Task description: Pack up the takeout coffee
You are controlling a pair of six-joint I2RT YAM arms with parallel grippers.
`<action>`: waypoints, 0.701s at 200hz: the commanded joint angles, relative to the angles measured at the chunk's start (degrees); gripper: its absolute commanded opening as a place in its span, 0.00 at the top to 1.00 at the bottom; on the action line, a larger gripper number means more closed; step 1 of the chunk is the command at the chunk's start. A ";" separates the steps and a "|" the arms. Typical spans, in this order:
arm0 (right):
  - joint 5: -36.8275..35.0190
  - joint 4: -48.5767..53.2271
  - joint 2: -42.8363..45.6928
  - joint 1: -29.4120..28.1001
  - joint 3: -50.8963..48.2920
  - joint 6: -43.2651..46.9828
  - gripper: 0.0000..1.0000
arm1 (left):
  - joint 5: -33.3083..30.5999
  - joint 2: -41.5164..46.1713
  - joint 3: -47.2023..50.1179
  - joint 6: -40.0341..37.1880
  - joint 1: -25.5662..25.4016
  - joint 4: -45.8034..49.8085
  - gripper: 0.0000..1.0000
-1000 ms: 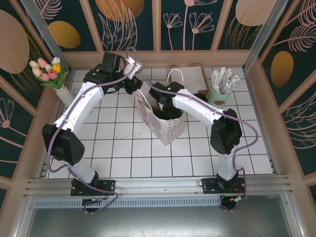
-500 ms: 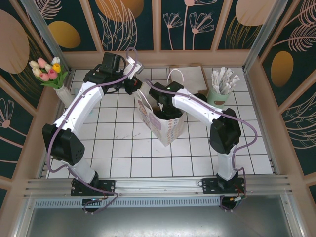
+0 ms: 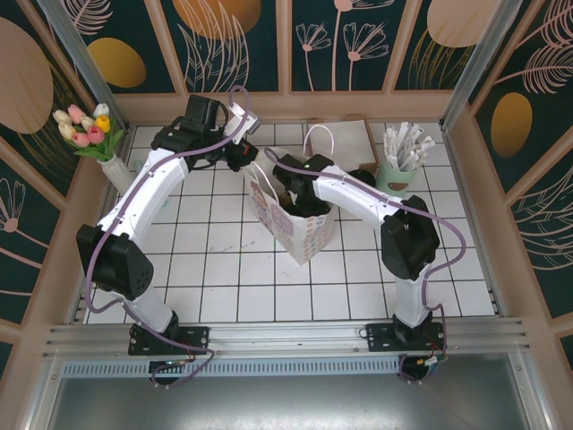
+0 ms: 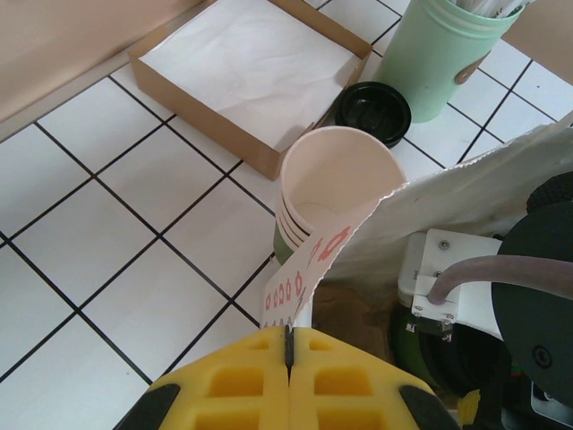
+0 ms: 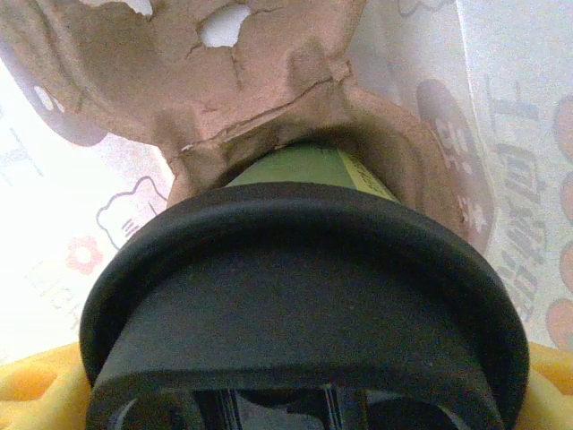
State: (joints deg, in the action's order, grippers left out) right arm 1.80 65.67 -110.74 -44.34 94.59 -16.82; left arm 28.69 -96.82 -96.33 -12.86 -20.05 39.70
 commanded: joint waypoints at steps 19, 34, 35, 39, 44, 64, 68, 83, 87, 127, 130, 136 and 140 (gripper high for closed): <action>-1.00 -2.88 0.62 0.74 -4.24 0.65 0.33 | 0.73 0.23 -1.30 -1.29 0.19 0.93 1.00; -0.67 -3.57 0.86 0.74 -5.40 0.95 0.33 | 0.75 0.19 -1.23 -1.29 0.19 0.92 1.00; -0.66 -3.59 0.91 0.74 -5.43 0.97 0.33 | 0.75 0.21 -1.23 -1.29 0.19 0.91 1.00; -0.57 -3.74 0.93 0.71 -5.73 1.04 0.33 | 0.71 0.15 -1.27 -1.29 0.19 0.93 1.00; -0.51 -3.94 1.03 0.74 -6.04 1.08 0.33 | 0.78 0.08 -1.31 -1.33 0.19 0.97 1.00; -0.31 -4.45 1.31 0.74 -6.93 1.15 0.33 | 0.71 0.10 -1.31 -1.29 0.19 1.02 1.00; -0.31 -4.49 1.26 0.74 -7.08 1.25 0.33 | 0.73 0.06 -1.31 -1.29 0.20 1.00 1.00; -0.34 -4.91 1.36 0.74 -7.69 1.33 0.33 | 0.72 0.05 -1.31 -1.29 0.19 0.92 1.00; -0.39 -5.09 1.40 0.77 -7.81 1.30 0.34 | 0.75 0.11 -1.32 -1.29 0.19 0.96 1.00; -0.31 -6.38 1.52 0.92 -8.67 1.52 0.34 | 0.71 -0.04 -1.29 -1.30 0.19 1.08 1.00; -0.35 -6.43 1.52 0.92 -8.71 1.60 0.34 | 0.75 -0.04 -1.31 -1.29 0.19 1.09 1.00; -0.33 -6.61 1.45 0.92 -8.80 1.59 0.34 | 0.75 -0.03 -1.32 -1.29 0.18 1.08 1.00; -0.39 -6.65 1.45 1.00 -8.79 1.59 0.34 | 0.68 -0.03 -1.31 -1.29 0.20 1.08 1.00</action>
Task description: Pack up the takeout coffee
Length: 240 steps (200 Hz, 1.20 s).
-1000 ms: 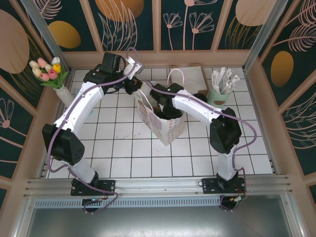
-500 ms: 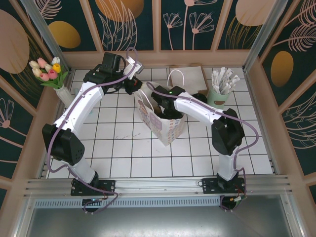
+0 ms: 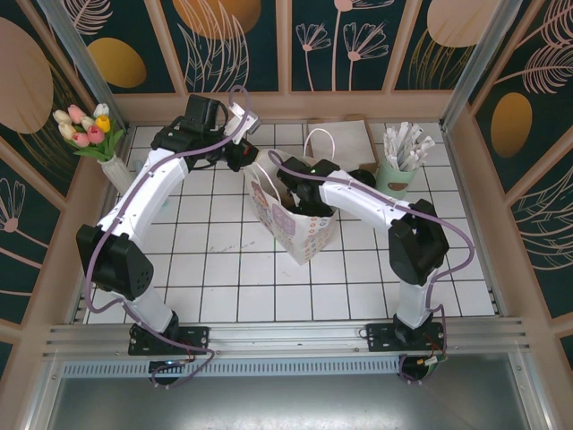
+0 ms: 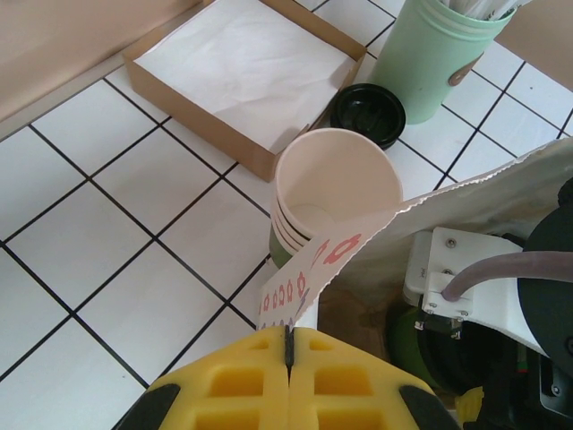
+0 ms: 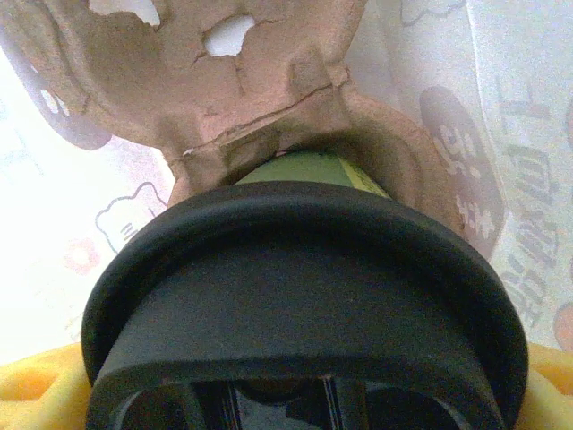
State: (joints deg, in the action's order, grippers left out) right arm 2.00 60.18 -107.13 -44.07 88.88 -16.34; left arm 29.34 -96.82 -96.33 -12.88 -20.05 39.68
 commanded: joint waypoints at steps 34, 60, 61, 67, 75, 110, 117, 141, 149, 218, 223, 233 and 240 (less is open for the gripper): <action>-0.79 -1.74 -1.87 0.74 -3.45 1.13 0.34 | 0.00 -0.04 -1.31 -1.28 0.19 1.16 1.00; -1.93 -2.70 -1.07 0.68 -3.66 1.04 0.35 | 0.14 0.01 -1.27 -1.27 0.19 1.13 1.00; -1.96 -2.79 -1.02 0.67 -3.69 1.09 0.36 | 0.16 -0.02 -1.29 -1.27 0.19 1.11 1.00; -2.31 -3.29 -0.66 0.66 -3.86 1.26 0.36 | 0.19 -0.04 -1.25 -1.35 0.19 1.14 1.00; -2.60 -3.79 -0.16 0.66 -3.95 1.31 0.36 | 0.26 -0.01 -1.22 -1.34 0.19 1.19 1.00; -3.76 -4.90 0.49 0.66 -4.90 1.71 0.37 | 0.34 -0.12 -1.32 -1.35 0.16 1.19 1.00; -3.85 -5.27 0.37 0.66 -5.56 1.84 0.37 | 0.35 -0.08 -1.32 -1.35 0.21 1.19 1.00; -4.54 -6.75 0.42 0.66 -7.96 1.60 0.37 | 0.08 -0.01 -1.36 -1.29 0.18 1.24 1.00; -4.63 -7.07 0.50 0.66 -8.71 1.44 0.37 | -0.14 -0.02 -1.31 -1.31 0.18 1.24 1.00; -3.19 -9.89 0.21 0.66 -13.27 1.02 0.37 | 0.14 0.04 -1.44 -1.33 0.19 1.44 1.00; -3.23 -9.99 0.05 0.66 -13.53 1.07 0.37 | 0.18 0.05 -1.38 -1.34 0.12 1.42 1.00; -3.56 -9.91 -0.16 0.66 -13.86 1.09 0.37 | 0.11 0.20 -1.31 -1.36 0.19 1.41 1.00; -3.88 -9.83 -0.34 0.66 -14.08 1.14 0.37 | 0.09 0.19 -1.31 -1.35 0.17 1.38 1.00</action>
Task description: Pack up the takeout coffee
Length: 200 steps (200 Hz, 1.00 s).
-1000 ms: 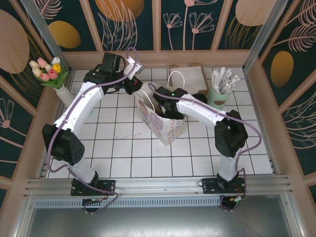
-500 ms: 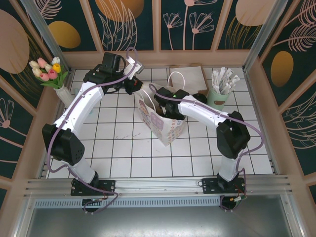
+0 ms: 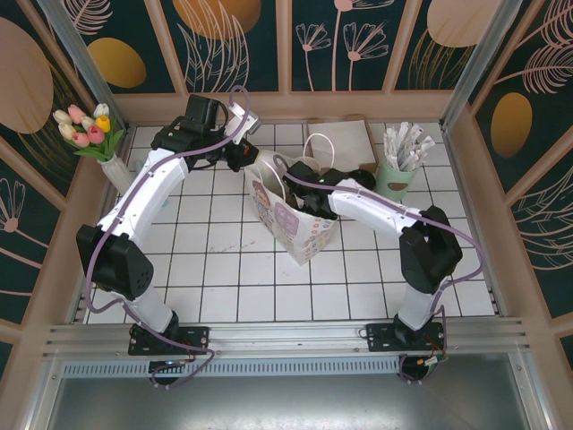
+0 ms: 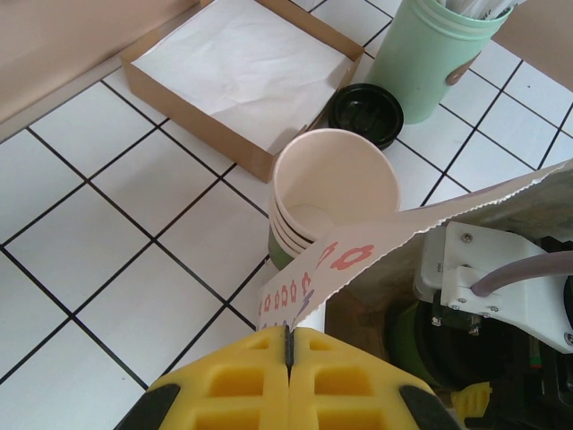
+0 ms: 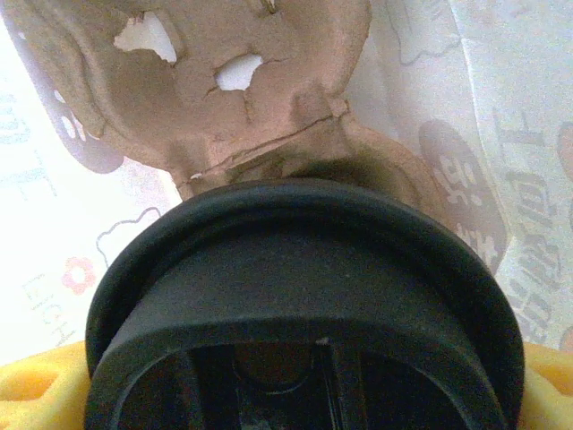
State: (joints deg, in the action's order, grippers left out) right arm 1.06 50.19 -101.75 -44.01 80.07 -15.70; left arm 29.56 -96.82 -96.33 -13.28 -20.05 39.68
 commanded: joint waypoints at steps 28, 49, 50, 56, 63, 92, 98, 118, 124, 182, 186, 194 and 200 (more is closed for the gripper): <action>-2.86 0.23 -5.82 0.51 -5.28 0.57 0.37 | -0.09 0.00 -1.36 -0.95 0.19 1.45 1.00; -2.14 -0.29 -5.76 0.51 -5.49 0.84 0.37 | -0.03 -0.04 -1.36 -0.97 0.18 1.51 1.00; -2.13 -0.32 -5.79 0.55 -5.56 0.80 0.37 | -0.03 -0.04 -1.33 -0.97 0.19 1.48 1.00; -2.13 -0.59 -5.77 0.50 -5.81 0.93 0.37 | -0.05 -0.07 -1.30 -0.96 0.19 1.51 1.00; -2.20 -1.08 -5.78 0.50 -6.34 1.00 0.37 | 0.06 -0.03 -1.31 -0.96 0.19 1.49 1.00; -2.20 -3.99 -6.21 0.76 -9.98 1.64 0.38 | 0.09 -0.24 -1.22 -1.09 0.23 1.39 1.00; -2.25 -4.26 -6.65 0.81 -10.55 1.64 0.38 | 0.01 -0.34 -1.23 -1.07 0.19 1.47 1.00; -3.24 -4.58 -8.15 0.83 -11.75 1.73 0.38 | 0.16 -0.47 -1.31 -0.96 0.19 1.64 1.00; -3.53 -4.45 -8.58 0.76 -11.93 1.72 0.38 | 0.23 -0.48 -1.31 -0.96 0.19 1.66 1.00; -3.88 -2.16 -10.52 0.85 -12.03 0.86 0.38 | 0.40 -0.21 -1.27 -1.21 0.19 1.55 1.00; -3.72 -1.91 -10.44 0.78 -11.74 0.75 0.38 | 0.41 -0.28 -1.31 -1.18 0.19 1.54 1.00; -3.48 -1.28 -10.15 0.66 -10.91 0.66 0.38 | 0.41 -0.30 -1.31 -1.18 0.19 1.54 1.00; -3.30 -0.76 -9.85 0.68 -10.14 0.57 0.37 | 0.48 -0.30 -1.31 -1.21 0.19 1.59 1.00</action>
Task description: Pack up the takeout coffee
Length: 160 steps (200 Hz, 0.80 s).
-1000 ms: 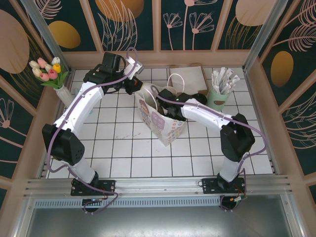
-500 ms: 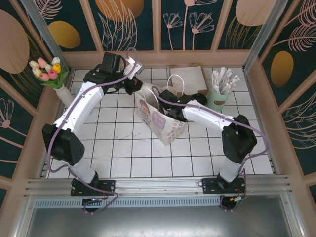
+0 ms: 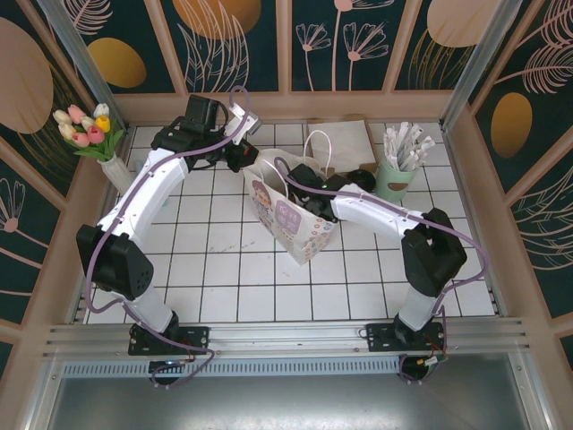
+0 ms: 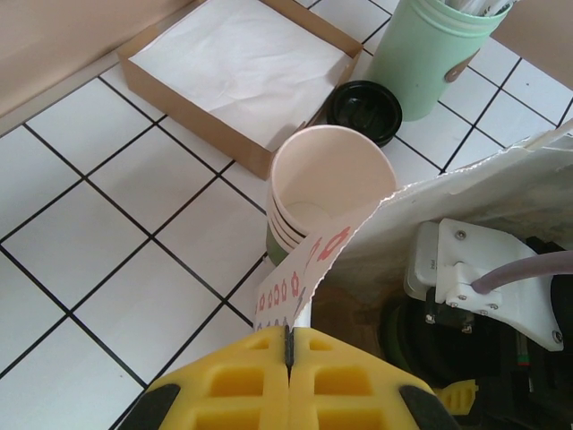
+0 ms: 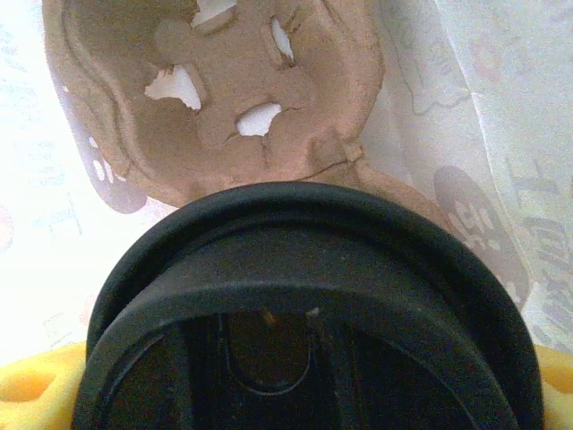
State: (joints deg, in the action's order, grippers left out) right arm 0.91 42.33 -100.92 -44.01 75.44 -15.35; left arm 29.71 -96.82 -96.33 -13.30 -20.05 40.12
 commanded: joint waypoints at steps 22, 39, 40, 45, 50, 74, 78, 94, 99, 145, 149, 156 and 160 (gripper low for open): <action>-3.11 10.46 -10.48 0.64 -1.38 0.14 0.36 | 0.60 -0.27 -1.40 -1.15 0.17 1.20 1.00; -3.87 13.41 -10.55 0.25 1.87 0.03 0.33 | 0.78 -0.12 -1.49 -1.11 0.19 1.27 1.00; -3.84 13.58 -10.54 0.25 2.06 0.04 0.33 | 0.83 -0.13 -1.49 -1.11 0.19 1.23 1.00; -4.08 14.31 -10.56 0.09 3.11 0.01 0.33 | 1.04 0.00 -1.49 -1.11 0.18 1.23 1.00; -4.14 14.95 -10.50 -0.08 4.14 -0.02 0.32 | 1.08 0.04 -1.49 -1.14 0.17 1.20 1.00; -4.69 17.92 -10.54 -0.46 8.19 -0.57 0.32 | 0.74 0.50 -1.23 -1.28 0.19 1.13 1.00; -5.02 18.31 -10.64 -0.46 8.47 -0.63 0.32 | 0.62 0.59 -1.18 -1.29 0.19 1.11 1.00; -7.45 20.47 -11.18 -0.46 8.93 -1.63 0.34 | 0.17 0.59 -1.06 -1.36 0.12 1.14 1.00; -8.29 21.20 -11.38 -0.46 9.04 -2.07 0.34 | 0.10 0.58 -1.05 -1.37 0.18 1.12 1.00; -7.04 19.36 -11.12 -0.46 7.14 -2.61 0.34 | 0.07 0.52 -1.04 -1.37 0.19 1.11 1.00; -6.06 18.43 -11.04 -0.41 6.59 -2.37 0.34 | 0.04 0.50 -1.00 -1.46 0.19 1.11 1.00; -4.00 16.81 -10.79 -0.18 5.57 -1.99 0.35 | 0.05 0.50 -0.96 -1.39 0.18 1.12 1.00; -2.86 16.21 -10.80 -0.04 5.17 -1.91 0.35 | 0.13 0.50 -0.97 -1.46 0.18 1.16 1.00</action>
State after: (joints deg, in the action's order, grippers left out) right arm -0.93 53.08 -107.42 -45.10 87.00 -17.08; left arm 29.54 -96.82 -96.33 -13.50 -20.05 40.12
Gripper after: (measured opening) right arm 0.812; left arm 0.053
